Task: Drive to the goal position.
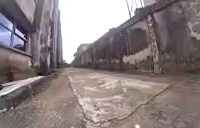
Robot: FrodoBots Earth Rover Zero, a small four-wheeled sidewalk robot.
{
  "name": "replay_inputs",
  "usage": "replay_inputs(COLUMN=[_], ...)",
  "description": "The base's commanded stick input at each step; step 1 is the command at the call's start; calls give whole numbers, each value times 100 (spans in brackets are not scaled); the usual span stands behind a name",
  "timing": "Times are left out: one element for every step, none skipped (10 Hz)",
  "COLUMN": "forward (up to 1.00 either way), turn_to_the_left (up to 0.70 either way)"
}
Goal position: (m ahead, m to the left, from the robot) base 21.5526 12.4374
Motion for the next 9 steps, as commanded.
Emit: replay_inputs(forward=[30, 30, 30, 30, 30, 30, 30, 30, 30], turn_to_the_left=[0, 0, 0, 0, 0, 0, 0, 0, 0])
